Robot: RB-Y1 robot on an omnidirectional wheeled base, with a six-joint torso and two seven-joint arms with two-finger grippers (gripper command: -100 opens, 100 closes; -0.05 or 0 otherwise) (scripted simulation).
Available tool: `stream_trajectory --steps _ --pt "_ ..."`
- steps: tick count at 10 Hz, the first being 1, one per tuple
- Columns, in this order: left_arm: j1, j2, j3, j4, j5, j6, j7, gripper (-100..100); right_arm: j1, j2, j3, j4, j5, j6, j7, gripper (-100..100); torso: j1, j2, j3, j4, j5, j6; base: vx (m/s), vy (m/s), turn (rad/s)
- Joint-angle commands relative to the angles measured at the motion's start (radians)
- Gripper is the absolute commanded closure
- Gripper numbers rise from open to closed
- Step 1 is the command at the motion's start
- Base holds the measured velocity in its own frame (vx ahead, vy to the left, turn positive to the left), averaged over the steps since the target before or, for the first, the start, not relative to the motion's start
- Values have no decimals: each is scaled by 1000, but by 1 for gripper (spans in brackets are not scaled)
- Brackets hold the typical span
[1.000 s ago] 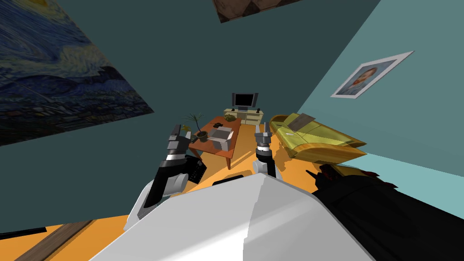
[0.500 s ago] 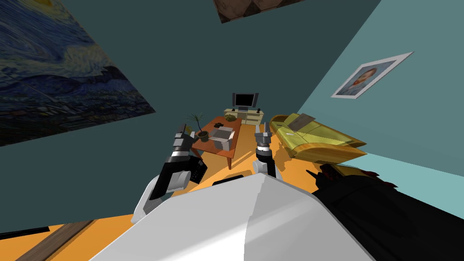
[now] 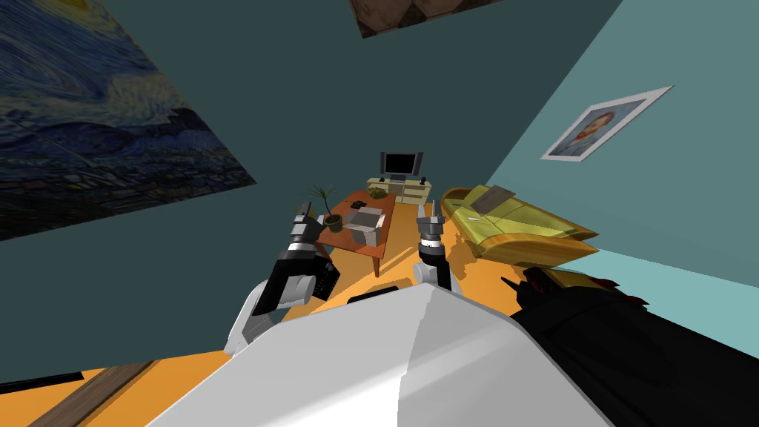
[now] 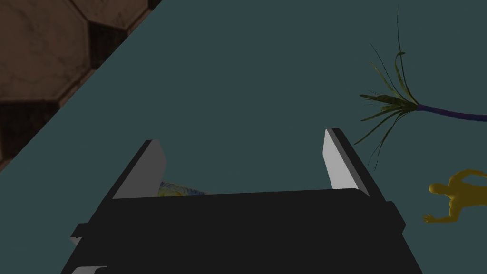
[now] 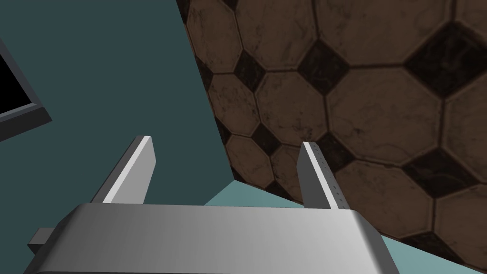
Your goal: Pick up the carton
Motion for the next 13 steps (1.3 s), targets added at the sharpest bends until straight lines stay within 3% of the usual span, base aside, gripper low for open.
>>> stream_trajectory --steps 1,6,13 --pt "-9 -2 -7 -1 -4 35 8 -100 0 0 0 0 0 0 0 0 0 0 0 0 0 0 -1 34 -8" --pt "-58 -10 -39 9 -16 169 46 -100 0 0 0 0 0 0 0 0 0 0 0 0 0 0 1 31 -21" --pt "-102 -18 -66 32 -23 321 67 -100 0 0 0 0 0 0 0 0 -1 0 0 0 0 0 3 25 -37"
